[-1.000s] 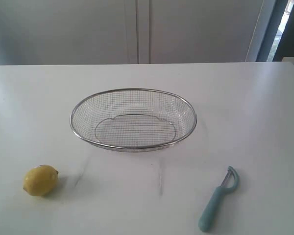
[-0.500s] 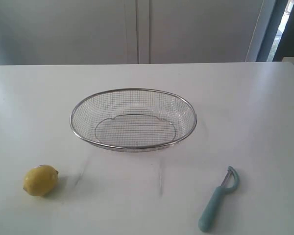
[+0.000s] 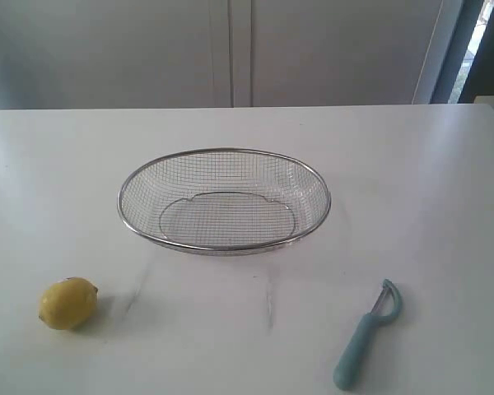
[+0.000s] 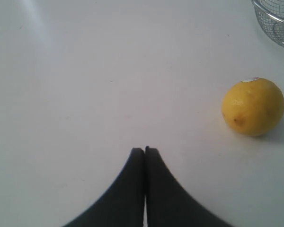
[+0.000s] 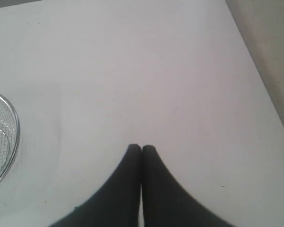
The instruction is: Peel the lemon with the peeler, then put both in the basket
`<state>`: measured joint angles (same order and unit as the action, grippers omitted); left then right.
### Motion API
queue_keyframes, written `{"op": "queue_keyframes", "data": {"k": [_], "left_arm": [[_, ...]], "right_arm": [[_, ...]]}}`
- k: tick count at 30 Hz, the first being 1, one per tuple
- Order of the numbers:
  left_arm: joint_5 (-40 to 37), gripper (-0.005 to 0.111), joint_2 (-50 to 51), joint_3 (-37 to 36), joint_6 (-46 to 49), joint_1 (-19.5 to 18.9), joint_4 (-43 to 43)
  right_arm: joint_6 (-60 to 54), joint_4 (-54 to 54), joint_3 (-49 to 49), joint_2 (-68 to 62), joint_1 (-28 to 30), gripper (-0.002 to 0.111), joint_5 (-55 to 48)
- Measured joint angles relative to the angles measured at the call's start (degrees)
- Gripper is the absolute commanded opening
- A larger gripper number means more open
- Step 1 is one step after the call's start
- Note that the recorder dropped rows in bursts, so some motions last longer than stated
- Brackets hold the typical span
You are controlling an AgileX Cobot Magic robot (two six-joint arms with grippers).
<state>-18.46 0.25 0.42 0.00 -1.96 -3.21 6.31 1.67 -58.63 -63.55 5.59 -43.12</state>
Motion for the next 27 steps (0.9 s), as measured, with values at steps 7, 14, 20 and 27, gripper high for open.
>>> {"op": "queue_keyframes", "data": {"k": [7, 14, 20, 27], "left_arm": [[0.0, 0.0, 0.0, 0.0, 0.0, 0.0, 0.0], [0.0, 0.0, 0.0, 0.0, 0.0, 0.0, 0.0], [0.0, 0.0, 0.0, 0.0, 0.0, 0.0, 0.0], [0.0, 0.0, 0.0, 0.0, 0.0, 0.0, 0.0]], "right_arm": [[0.0, 1.0, 0.0, -0.8, 0.0, 0.0, 0.0], [0.0, 1.2, 0.0, -0.8, 0.0, 0.0, -0.3], [0.0, 1.2, 0.0, -0.9, 0.0, 0.0, -2.6], [0.0, 1.2, 0.0, -2.0, 0.0, 0.0, -5.8]]}}
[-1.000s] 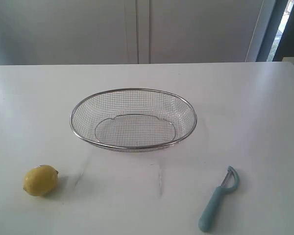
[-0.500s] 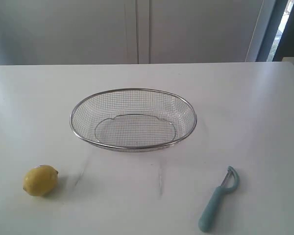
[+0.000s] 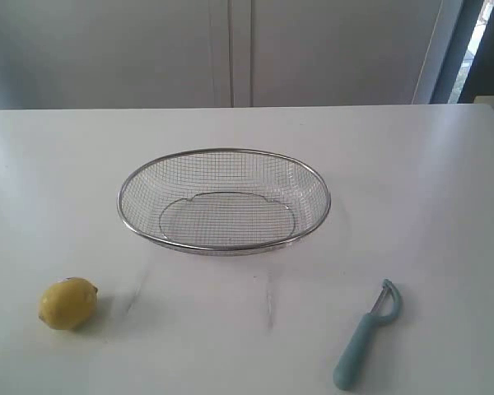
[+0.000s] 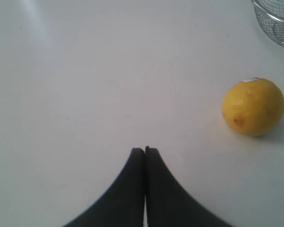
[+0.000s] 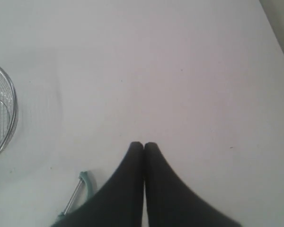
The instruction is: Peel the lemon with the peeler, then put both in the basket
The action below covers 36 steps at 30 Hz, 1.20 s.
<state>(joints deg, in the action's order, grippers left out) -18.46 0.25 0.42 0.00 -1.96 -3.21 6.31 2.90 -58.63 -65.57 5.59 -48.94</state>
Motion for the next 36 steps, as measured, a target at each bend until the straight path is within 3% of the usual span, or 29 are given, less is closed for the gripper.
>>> {"op": "queue_keyframes", "data": {"k": [11, 21, 36], "left_arm": [[0.0, 0.0, 0.0, 0.0, 0.0, 0.0, 0.0], [0.0, 0.0, 0.0, 0.0, 0.0, 0.0, 0.0], [0.0, 0.0, 0.0, 0.0, 0.0, 0.0, 0.0]], "right_arm": [[0.0, 0.2, 0.0, -0.5, 0.0, 0.0, -2.5], [-0.7, 5.1, 0.0, -8.5, 0.0, 0.0, -7.5], [2.3, 7.5, 7.3, -11.2, -15.0, 0.0, -5.9]]}}
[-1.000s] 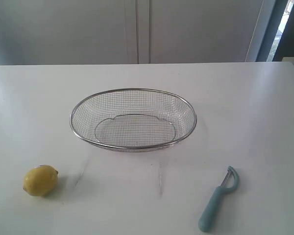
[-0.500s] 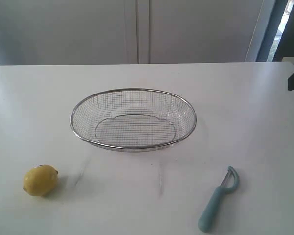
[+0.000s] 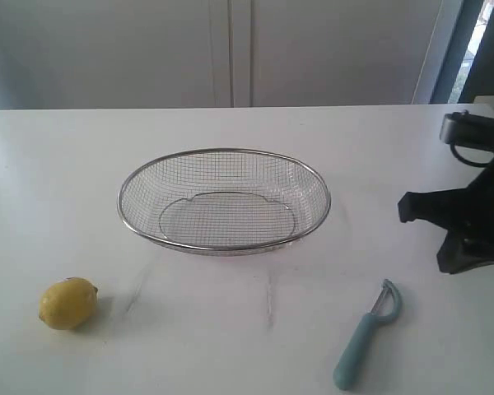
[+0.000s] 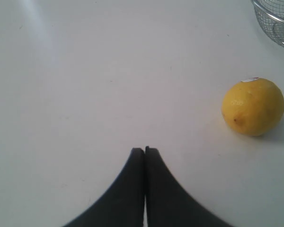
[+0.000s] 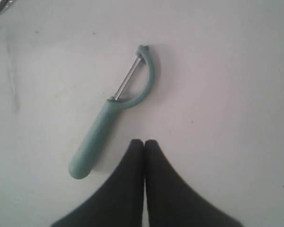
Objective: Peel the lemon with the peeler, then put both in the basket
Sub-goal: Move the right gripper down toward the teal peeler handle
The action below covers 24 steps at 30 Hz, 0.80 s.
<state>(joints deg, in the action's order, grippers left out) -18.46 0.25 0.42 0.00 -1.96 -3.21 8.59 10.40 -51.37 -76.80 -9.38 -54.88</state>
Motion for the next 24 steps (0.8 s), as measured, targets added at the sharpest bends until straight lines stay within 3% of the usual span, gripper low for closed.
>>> {"op": "queue_keyframes", "data": {"k": [7, 24], "left_arm": [[0.0, 0.0, 0.0, 0.0, 0.0, 0.0, 0.0], [0.0, 0.0, 0.0, 0.0, 0.0, 0.0, 0.0]], "right_arm": [[3.9, 0.9, 0.6, 0.0, -7.0, 0.0, 1.6], [11.3, 1.0, 0.6, -4.4, -16.7, 0.0, 5.6]]}}
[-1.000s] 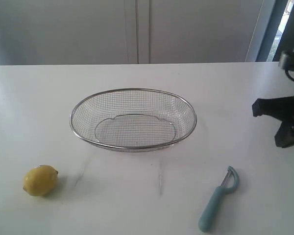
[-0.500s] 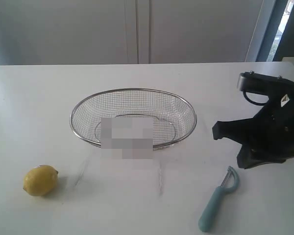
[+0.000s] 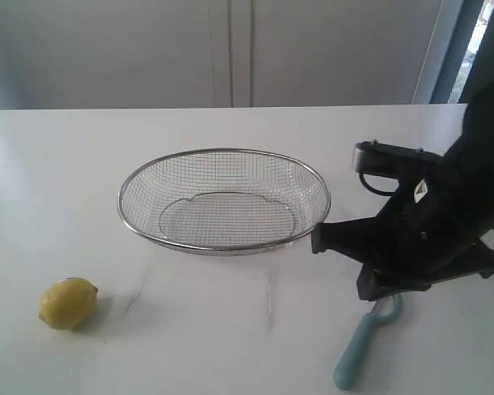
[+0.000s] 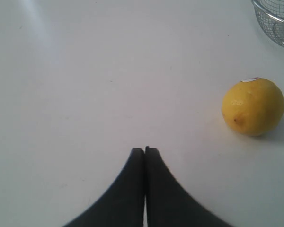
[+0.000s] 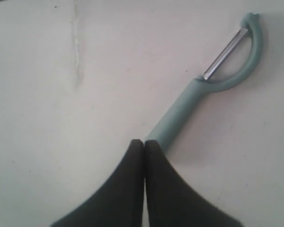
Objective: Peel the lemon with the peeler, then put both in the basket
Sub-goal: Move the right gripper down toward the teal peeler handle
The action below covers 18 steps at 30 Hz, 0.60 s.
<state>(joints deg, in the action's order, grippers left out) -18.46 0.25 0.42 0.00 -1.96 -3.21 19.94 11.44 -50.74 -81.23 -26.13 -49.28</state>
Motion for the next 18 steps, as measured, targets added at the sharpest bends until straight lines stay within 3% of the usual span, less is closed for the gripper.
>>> {"op": "queue_keyframes", "data": {"k": [11, 18], "left_arm": [[0.0, 0.0, 0.0, 0.0, 0.0, 0.0, 0.0], [0.0, 0.0, 0.0, 0.0, 0.0, 0.0, 0.0]], "right_arm": [[5.5, -0.7, 0.1, -5.3, -3.9, 0.0, 1.1], [16.1, -5.1, 2.9, -6.5, -4.1, 0.0, 2.8]]}}
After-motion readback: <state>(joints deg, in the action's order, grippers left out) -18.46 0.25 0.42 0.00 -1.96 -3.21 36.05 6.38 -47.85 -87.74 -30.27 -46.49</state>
